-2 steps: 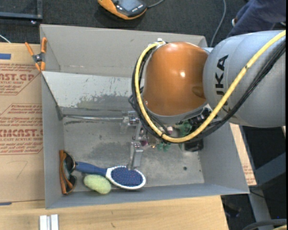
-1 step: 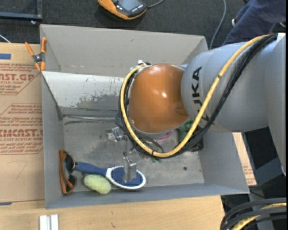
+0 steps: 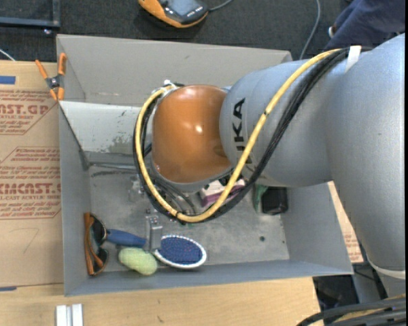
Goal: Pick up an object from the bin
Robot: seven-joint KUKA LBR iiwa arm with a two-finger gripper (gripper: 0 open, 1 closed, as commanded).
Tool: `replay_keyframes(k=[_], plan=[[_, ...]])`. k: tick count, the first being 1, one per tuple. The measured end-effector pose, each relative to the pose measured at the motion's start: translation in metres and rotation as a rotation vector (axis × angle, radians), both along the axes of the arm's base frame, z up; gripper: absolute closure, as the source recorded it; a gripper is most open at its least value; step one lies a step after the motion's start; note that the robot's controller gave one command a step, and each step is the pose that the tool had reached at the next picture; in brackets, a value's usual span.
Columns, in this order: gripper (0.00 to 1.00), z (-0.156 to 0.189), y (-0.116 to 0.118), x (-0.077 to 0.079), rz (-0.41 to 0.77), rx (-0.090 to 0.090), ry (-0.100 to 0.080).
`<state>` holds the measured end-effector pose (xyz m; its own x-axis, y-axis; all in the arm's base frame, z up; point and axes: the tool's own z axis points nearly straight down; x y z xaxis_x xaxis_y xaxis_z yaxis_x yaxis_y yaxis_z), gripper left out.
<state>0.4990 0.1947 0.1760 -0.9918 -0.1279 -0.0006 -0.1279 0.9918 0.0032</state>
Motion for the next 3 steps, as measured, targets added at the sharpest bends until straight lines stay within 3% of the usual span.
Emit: replay_keyframes(k=[1,2,3], plan=[[0.0,-0.087,-0.011,-0.013,0.094,0.001,-0.009],[0.0,-0.104,0.003,0.01,-0.015,0.0,0.003],[0.0,-0.102,0.0,-0.015,0.013,0.006,-0.015]])
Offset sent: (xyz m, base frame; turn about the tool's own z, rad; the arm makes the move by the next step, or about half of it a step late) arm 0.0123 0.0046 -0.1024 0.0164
